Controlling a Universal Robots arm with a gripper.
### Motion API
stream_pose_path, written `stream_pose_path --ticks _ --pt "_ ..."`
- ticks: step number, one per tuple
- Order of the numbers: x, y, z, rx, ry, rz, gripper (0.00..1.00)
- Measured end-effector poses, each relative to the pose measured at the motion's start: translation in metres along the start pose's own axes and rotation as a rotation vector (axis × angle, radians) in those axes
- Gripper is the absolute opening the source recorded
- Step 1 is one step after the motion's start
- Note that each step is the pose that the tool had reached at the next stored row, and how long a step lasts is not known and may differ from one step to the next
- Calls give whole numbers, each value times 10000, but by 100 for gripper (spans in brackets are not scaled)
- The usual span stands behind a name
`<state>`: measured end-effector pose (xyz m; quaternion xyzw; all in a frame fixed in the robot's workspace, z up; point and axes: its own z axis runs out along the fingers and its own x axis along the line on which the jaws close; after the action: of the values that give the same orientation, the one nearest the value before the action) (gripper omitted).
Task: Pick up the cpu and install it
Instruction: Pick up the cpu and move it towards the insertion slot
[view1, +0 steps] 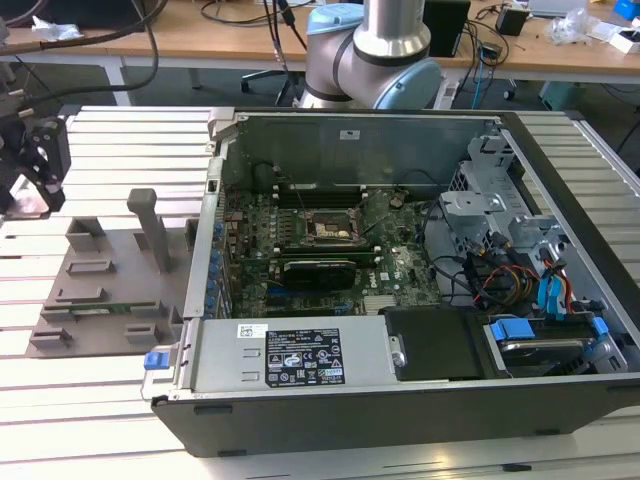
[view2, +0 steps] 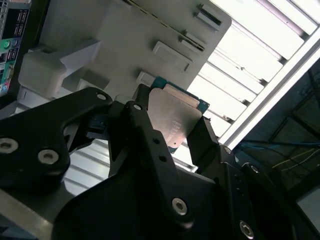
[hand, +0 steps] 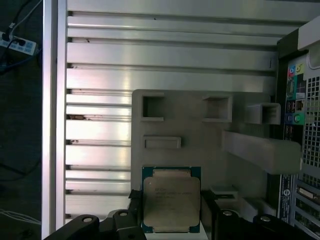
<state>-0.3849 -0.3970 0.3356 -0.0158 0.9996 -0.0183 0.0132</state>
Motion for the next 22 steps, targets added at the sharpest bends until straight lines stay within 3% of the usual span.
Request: stream_pose_path --ticks 22 --pt "-8 -12 -315 0 0 0 55"
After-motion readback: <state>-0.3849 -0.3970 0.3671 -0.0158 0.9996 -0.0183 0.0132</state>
